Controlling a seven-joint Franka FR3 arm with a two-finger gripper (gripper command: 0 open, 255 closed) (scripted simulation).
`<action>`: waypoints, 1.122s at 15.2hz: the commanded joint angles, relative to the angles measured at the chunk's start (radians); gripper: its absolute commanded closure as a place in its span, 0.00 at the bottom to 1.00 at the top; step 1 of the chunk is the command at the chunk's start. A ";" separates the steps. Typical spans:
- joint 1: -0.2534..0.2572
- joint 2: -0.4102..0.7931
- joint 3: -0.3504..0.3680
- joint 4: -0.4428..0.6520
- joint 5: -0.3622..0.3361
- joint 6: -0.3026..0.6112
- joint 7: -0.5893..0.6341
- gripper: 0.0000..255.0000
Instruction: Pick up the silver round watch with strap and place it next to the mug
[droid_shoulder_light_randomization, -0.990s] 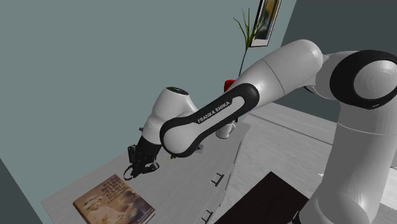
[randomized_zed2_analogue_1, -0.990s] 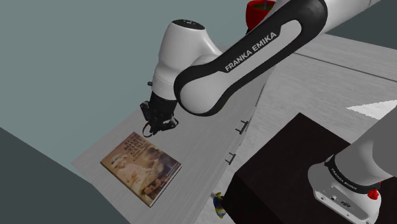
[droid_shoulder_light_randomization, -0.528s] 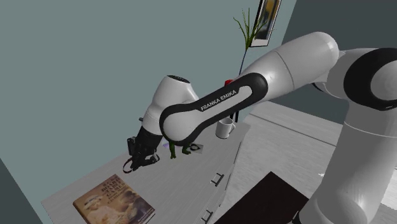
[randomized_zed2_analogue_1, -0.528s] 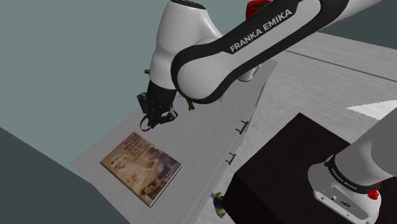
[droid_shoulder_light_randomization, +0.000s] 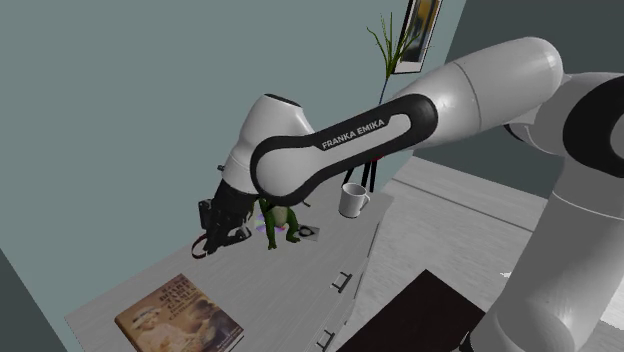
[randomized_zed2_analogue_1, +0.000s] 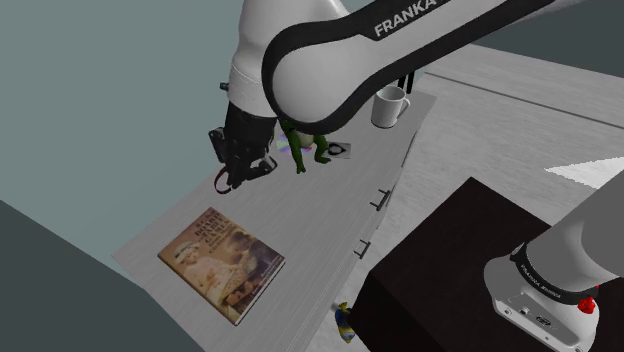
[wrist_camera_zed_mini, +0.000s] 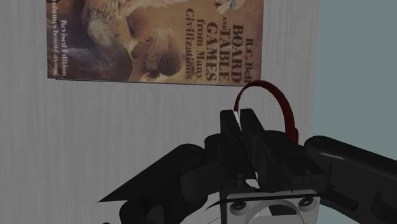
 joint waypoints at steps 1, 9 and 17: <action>-0.002 -0.015 0.002 0.017 0.007 -0.028 0.003 1.00; -0.014 -0.065 0.004 0.080 0.032 -0.132 0.004 1.00; -0.091 -0.161 -0.052 0.045 0.153 -0.213 -0.171 1.00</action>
